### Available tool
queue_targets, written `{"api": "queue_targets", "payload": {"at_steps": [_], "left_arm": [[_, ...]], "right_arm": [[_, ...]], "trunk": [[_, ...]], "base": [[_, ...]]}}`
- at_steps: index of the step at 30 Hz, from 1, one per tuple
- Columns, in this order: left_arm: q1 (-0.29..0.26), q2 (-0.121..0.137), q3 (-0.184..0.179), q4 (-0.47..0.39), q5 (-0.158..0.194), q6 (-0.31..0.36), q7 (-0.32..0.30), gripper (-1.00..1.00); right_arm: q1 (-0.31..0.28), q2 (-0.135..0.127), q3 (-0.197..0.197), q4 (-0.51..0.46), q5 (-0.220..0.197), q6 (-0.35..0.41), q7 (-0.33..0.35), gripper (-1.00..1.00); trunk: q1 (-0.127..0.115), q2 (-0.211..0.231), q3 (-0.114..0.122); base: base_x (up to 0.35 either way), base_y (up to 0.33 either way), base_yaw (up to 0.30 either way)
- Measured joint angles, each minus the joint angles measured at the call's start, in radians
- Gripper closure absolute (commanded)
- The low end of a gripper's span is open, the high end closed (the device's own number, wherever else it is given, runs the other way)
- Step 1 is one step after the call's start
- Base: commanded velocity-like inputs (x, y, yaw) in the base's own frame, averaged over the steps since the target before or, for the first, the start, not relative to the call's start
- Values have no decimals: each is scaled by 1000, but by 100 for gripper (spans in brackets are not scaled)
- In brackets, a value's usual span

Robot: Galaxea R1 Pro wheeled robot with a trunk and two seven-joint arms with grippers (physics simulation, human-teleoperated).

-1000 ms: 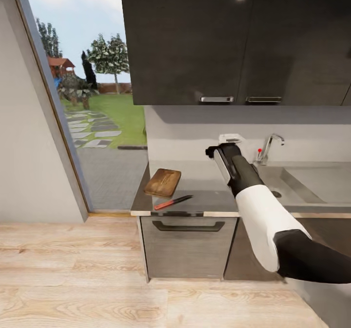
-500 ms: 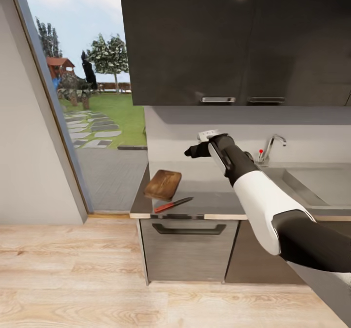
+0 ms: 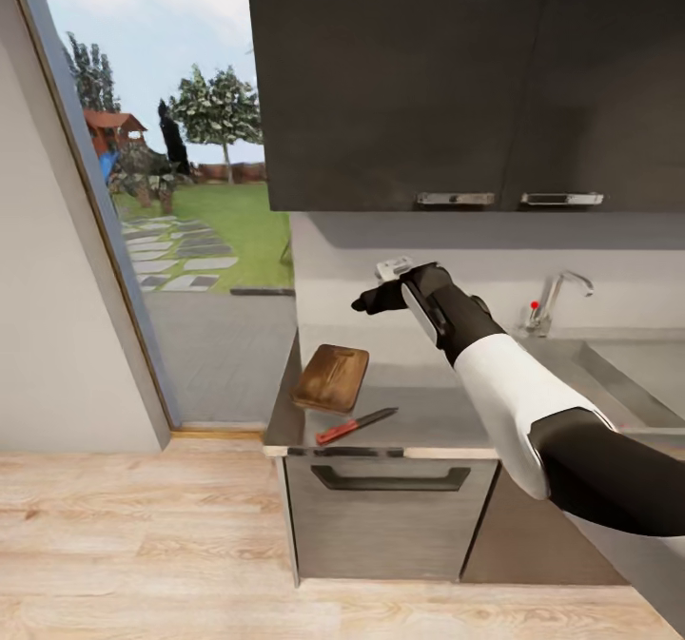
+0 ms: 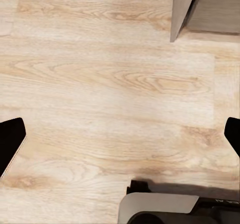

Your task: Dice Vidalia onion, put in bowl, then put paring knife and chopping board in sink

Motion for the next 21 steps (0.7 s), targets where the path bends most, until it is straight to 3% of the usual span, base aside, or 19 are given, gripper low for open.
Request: {"api": "queue_targets", "payload": {"at_steps": [4, 10, 15, 18, 21], "left_arm": [[0, 1, 0, 0, 0, 0, 0, -100], [0, 3, 0, 0, 0, 0, 0, -100], [0, 5, 0, -1, 0, 0, 0, -100], [0, 6, 0, -1, 0, 0, -1, -100], [0, 6, 1, -1, 0, 0, -1, -100]], "right_arm": [[0, -8, 0, 0, 0, 0, 35, -100], [0, -49, 0, 21, 1, -2, 155, -100], [0, -71, 0, 39, 2, -4, 201, -100], [0, -104, 1, 67, 2, -6, 249, -100], [0, -121, 2, 116, 3, -36, 287, -100]], "trunk": [[0, 0, 0], [0, 0, 0], [0, 0, 0], [0, 0, 0], [0, 0, 0]], "base": [[272, 96, 0], [277, 115, 0], [289, 116, 0], [317, 25, 0], [323, 6, 0]]}}
